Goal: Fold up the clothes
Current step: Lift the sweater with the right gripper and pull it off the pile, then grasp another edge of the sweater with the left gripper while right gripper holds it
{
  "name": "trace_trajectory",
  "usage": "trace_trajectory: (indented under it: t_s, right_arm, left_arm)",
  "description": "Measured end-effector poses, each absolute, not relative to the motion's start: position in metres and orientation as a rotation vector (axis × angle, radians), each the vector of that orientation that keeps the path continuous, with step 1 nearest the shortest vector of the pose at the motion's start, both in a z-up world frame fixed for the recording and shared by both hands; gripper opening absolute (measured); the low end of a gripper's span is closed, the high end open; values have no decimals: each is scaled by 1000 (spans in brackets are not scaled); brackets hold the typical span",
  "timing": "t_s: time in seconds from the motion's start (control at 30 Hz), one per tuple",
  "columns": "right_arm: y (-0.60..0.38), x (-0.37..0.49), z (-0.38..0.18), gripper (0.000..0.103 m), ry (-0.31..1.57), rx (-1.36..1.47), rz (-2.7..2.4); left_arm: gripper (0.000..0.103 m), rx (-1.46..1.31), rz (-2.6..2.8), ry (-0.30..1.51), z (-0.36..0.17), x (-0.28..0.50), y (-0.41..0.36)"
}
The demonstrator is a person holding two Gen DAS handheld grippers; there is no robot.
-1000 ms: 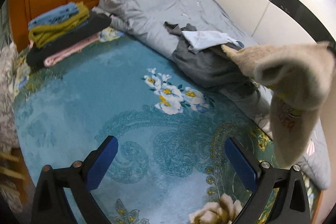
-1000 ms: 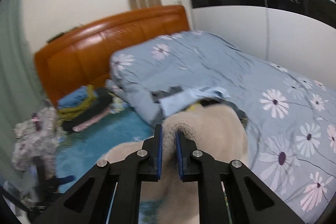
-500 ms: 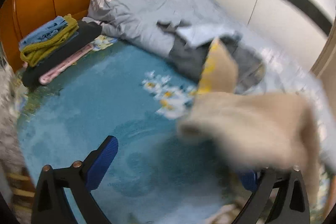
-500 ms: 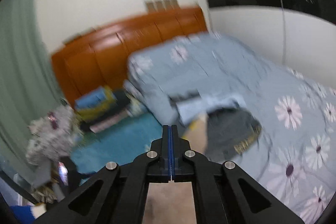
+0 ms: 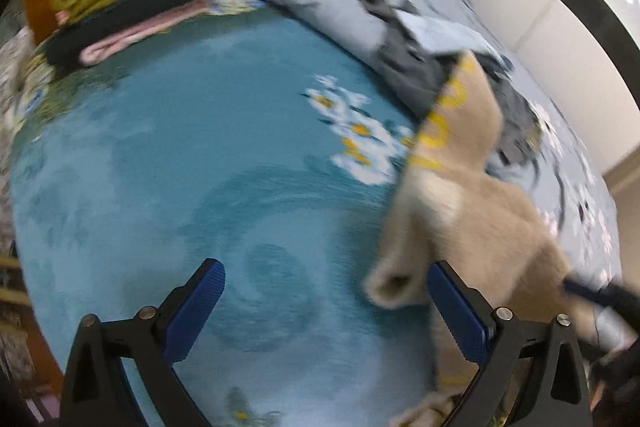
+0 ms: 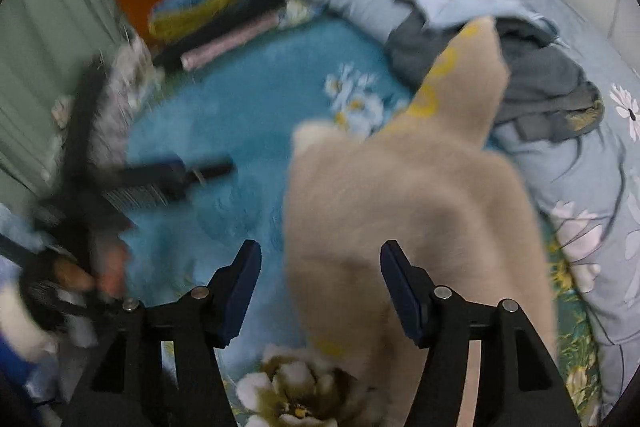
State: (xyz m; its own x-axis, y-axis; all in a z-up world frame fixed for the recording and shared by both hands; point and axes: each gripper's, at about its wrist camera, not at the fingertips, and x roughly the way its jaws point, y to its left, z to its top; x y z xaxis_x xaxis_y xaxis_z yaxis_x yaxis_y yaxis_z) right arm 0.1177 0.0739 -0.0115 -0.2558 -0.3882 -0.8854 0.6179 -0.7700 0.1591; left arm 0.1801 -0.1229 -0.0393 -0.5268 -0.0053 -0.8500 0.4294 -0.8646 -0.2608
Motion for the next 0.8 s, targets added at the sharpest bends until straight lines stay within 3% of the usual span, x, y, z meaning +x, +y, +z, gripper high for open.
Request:
trace_trajectory:
  t_s: [0.27,0.3,0.33,0.37,0.4,0.43,0.8]
  right_arm:
    - [21,141,-79,63,664,1408,-2171]
    - [23,139,-82,54,698,1418,-2186]
    - [29,136,-82,33,707,1431,-2206]
    - [38,132,-79,27,686,1452,-2219]
    - [48,128,-74,13,649,1474,-2224]
    - [58,124,-68,10,616,1490,-2233]
    - [162,75,-1,8,436,1500,-2477]
  left_arm:
    - [103,1246,-2409,714,-30,205,-149]
    - [103,1249,-2417,705,-29,206,-148]
    - [103,1254,-2425,694,-29,207,-147]
    - [103,1260,-2434,684,-29,207,-146]
    - [103,1265,-2449,666,-29,207,-143]
    - [103,1271,-2464,646,-29,207,-140]
    - [100,1514,-2632,339,-50,153,-75]
